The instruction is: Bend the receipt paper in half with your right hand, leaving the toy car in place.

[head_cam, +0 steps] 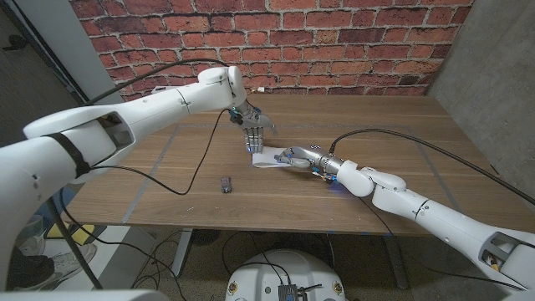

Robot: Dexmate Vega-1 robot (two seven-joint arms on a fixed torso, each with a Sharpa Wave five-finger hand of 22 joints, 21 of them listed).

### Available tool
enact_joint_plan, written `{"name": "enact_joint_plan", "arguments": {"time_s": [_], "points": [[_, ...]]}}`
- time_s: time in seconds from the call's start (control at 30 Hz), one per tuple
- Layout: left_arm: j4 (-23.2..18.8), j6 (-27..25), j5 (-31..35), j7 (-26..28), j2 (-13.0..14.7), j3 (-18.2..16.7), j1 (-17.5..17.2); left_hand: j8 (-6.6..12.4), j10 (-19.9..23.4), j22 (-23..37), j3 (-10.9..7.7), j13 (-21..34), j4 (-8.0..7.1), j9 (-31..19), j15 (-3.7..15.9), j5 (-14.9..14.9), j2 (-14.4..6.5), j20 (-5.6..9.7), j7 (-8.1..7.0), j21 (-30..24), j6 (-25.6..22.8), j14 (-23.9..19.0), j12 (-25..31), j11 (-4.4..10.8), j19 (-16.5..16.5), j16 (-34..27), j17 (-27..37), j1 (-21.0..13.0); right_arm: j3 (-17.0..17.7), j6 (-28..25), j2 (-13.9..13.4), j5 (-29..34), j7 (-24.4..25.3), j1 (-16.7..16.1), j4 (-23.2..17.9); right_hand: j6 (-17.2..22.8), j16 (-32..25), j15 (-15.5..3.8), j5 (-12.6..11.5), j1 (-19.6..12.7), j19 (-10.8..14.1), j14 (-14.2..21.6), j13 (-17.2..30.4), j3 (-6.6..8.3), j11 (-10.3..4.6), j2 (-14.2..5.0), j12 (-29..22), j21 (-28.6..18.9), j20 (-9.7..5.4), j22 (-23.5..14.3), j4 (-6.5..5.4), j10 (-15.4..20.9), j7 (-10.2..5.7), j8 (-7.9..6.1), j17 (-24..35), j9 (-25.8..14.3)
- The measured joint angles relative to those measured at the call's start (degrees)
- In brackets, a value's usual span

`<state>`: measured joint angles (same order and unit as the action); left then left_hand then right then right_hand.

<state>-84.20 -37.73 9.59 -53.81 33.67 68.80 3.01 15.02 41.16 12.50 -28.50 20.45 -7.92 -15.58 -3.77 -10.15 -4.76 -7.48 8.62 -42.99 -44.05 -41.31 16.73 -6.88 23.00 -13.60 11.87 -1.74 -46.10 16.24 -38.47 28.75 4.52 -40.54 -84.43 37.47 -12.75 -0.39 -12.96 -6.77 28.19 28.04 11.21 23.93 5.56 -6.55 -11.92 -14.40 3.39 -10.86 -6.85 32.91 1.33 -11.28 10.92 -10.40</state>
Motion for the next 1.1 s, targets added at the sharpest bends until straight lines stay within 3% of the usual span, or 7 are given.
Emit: {"name": "enact_joint_plan", "arguments": {"time_s": [0.1, 0.23, 0.57, 0.67, 0.83, 0.97, 1.1], "points": [[0.51, 1.60, -0.65, 0.61, -0.12, -0.95, -0.51, -0.22, -0.56, 0.00, 0.00, -0.20, 0.00, 0.00, 0.10, 0.00, 0.00, 0.00, 0.51, 0.00, 0.49, 0.10, -0.43, -0.56, 0.00, 0.00, 0.00, 0.00, 0.02, 0.87, 0.05, -0.13, 0.70, 0.01, 0.26, 0.82, -0.61, -0.04, 0.00, -1.04, 0.60, 1.17, 0.01, 0.85, 0.05, -0.76, -0.01, -0.03, 0.39, -0.21, 0.84, 0.68, -0.01, 0.00, 0.03, 0.00], [2.29, 2.83, -1.08, 0.50, -0.92, -1.57, -0.71, -0.22, -0.19, 0.00, 0.00, -0.49, 0.00, 0.15, -0.06, 0.00, 0.00, 0.16, 0.61, -0.34, 0.59, -0.06, -0.43, -0.92, 0.35, 0.00, -0.02, 0.00, 0.40, 2.02, 0.05, -0.29, 1.54, 0.01, 0.32, 1.53, -1.05, -0.22, 0.00, -1.49, 0.68, 2.20, 0.02, 0.99, 0.50, -0.77, -0.42, -0.13, 0.29, -0.08, 0.99, 1.31, -0.11, -0.40, 0.36, 0.00], [6.36, 5.13, -1.69, -1.43, -3.04, -1.79, -0.21, 0.06, 6.36, -0.26, 0.78, -1.25, -0.35, 0.69, 0.41, 0.00, 0.60, 0.82, 2.30, -2.87, -2.18, -7.80, 0.83, -0.86, 6.05, -2.16, -0.42, 0.60, 0.90, 3.79, 0.34, -0.59, 2.42, 0.28, 1.20, 2.05, -1.05, -0.23, 0.00, -1.49, 0.68, 2.56, -0.03, 0.99, 0.28, -0.77, -0.42, -0.13, 0.29, -0.06, 0.99, 1.71, 0.00, -0.40, 0.70, -0.01], [6.75, 5.33, -1.48, -2.20, -3.46, -1.72, 0.17, 1.37, 9.66, -0.24, 0.78, -0.46, -0.35, 0.32, 1.03, 0.00, 0.60, 1.40, 2.57, -4.24, -4.88, -11.86, 2.25, -0.39, 8.23, -4.01, 0.32, 0.60, 0.90, 4.04, 0.62, -0.58, 2.42, 0.65, 2.04, 2.05, -1.05, -0.23, 0.00, -1.48, 0.68, 2.56, -0.03, 1.16, 0.48, -0.77, -0.42, -0.14, 0.29, -0.06, 0.83, 1.91, 0.00, -0.40, 0.70, -0.01], [7.97, 4.49, -0.24, -3.58, -4.77, 0.04, 1.59, 4.89, 17.76, 1.30, 0.78, 2.95, -0.35, -1.67, 3.25, 0.00, 0.60, 3.71, 2.53, -9.00, -11.47, -21.57, 6.62, 1.74, 13.87, -9.06, 3.15, 0.60, 0.88, 4.47, 0.83, -0.58, 2.46, 0.97, 2.77, 2.05, -1.05, -0.23, 0.26, -1.48, 0.68, 2.56, -0.03, 1.22, 0.48, -0.77, -0.42, -0.14, 0.29, -0.06, 0.76, 1.91, 0.00, -0.40, 0.69, -0.01], [10.36, 3.23, 1.39, -5.89, -6.67, 2.36, 3.14, 5.56, 19.35, 2.24, 0.78, 4.35, -0.35, -2.39, 4.22, 0.00, 0.60, 5.39, 2.27, -11.08, -12.99, -23.64, 7.67, 2.31, 15.66, -10.37, 4.19, 0.60, 0.83, 4.73, 0.99, -0.58, 2.57, 1.23, 3.36, 2.04, -1.05, -0.23, 0.33, -1.48, 0.68, 2.56, -0.02, 1.22, 0.47, -0.77, -0.42, -0.14, 0.29, -0.07, 0.76, 1.91, 0.00, -0.40, 0.96, -0.01], [12.86, 2.71, 2.34, -7.26, -8.45, 4.21, 4.35, 5.53, 17.35, 2.12, 0.78, 5.49, -0.35, -2.88, 3.86, 0.00, 0.61, 4.74, 2.73, -11.10, -12.62, -21.42, 7.24, 1.84, 15.00, -9.63, 4.69, 0.59, 0.82, 4.94, 1.03, -0.69, 2.64, 1.37, 3.71, 2.04, -1.05, -0.23, 0.33, -1.48, 0.68, 2.56, -0.02, 1.22, 0.47, -0.77, -0.42, -0.14, 0.29, -0.07, 0.76, 1.91, 0.00, -0.40, 0.97, -0.01]]}}
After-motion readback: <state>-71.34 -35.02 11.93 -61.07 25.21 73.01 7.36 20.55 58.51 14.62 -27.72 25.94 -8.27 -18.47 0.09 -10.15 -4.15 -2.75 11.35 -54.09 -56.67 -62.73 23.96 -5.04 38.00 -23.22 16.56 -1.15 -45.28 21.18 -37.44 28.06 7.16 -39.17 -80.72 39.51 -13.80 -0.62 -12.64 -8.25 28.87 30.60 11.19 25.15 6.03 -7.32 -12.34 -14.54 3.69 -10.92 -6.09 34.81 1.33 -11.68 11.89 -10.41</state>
